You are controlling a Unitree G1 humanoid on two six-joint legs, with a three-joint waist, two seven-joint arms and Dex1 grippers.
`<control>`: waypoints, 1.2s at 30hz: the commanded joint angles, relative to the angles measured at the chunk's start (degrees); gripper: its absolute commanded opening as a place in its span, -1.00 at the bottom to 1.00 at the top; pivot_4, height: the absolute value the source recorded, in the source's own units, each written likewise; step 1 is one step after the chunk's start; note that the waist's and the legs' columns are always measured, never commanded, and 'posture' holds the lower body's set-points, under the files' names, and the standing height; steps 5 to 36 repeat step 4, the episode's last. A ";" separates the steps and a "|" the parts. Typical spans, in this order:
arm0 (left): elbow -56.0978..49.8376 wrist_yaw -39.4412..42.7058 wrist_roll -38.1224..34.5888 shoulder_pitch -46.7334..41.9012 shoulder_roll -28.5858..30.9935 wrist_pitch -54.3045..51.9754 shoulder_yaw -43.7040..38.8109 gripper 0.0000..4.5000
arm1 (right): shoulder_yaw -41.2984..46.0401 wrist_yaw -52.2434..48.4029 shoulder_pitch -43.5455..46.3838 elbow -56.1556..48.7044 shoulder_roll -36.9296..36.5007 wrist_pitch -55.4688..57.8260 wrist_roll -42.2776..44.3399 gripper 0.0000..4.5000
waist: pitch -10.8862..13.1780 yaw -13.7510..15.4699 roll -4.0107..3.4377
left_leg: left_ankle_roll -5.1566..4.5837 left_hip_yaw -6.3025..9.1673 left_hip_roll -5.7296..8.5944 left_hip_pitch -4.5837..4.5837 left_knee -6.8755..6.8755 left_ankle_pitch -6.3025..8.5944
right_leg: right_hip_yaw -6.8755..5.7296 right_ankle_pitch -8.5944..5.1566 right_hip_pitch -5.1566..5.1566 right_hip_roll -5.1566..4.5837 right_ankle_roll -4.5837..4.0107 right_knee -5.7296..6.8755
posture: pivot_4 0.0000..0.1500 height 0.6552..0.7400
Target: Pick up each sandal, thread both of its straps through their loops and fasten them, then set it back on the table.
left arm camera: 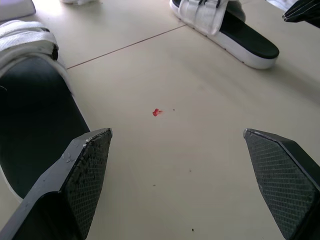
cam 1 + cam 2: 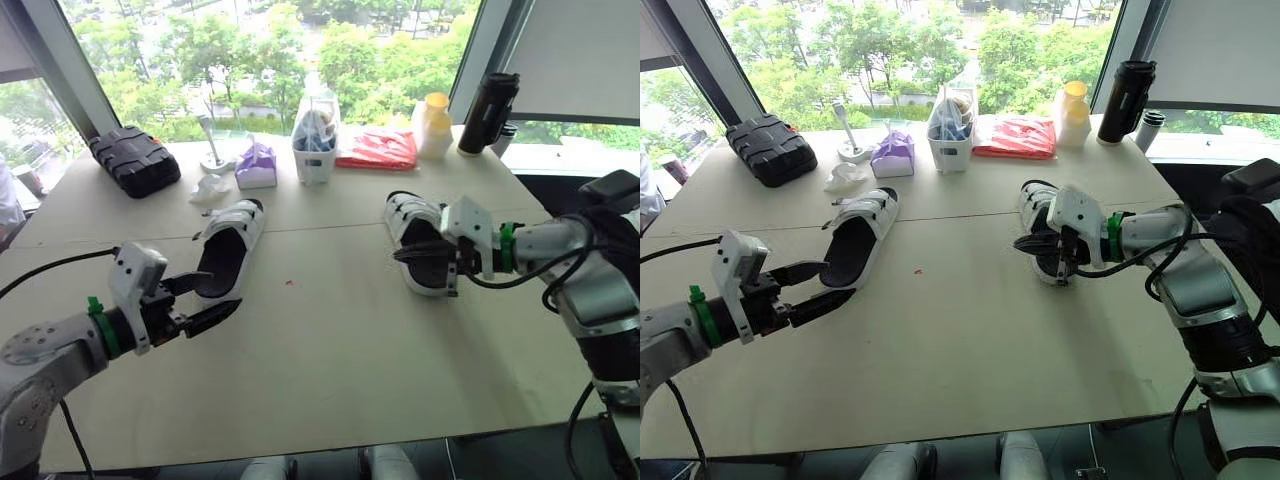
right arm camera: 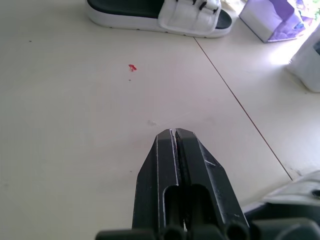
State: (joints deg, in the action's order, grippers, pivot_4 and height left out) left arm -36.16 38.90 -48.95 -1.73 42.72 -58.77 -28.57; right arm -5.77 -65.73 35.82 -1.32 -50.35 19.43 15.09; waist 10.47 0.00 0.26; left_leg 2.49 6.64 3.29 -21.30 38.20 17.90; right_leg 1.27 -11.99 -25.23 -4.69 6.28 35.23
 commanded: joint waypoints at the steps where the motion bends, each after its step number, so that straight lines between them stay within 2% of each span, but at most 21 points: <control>1: -1.67 0.90 -4.31 0.84 1.76 0.05 -3.49 0.95 | 3.10 -0.42 2.76 2.41 -1.70 -1.86 -0.67 -1.00 | 0.00 -0.37 -0.02 | 0.00 -0.02 -0.01 0.00 -0.01 0.00 | 0.02 0.00 -0.01 0.00 -0.01 0.00 | 1.00 1.00; 4: -1.70 -1.64 -5.79 -0.03 1.74 -0.05 -2.82 0.95 | 3.03 -1.20 3.26 4.49 -1.66 -3.01 -1.12 -1.00 | 0.00 -0.59 -0.02 | 0.00 -0.01 -0.01 0.00 -0.02 0.00 | 0.02 0.00 -0.01 0.01 -0.01 0.00 | 1.00 1.00; 36: -1.70 -1.64 -5.79 -0.03 1.74 -0.05 -2.82 0.95 | 3.03 -1.20 3.26 4.49 -1.66 -3.01 -1.12 -1.00 | 0.00 -0.59 -0.02 | 0.00 -0.01 -0.01 0.00 -0.02 0.00 | 0.02 0.00 -0.01 0.01 -0.01 0.00 | 1.00 1.00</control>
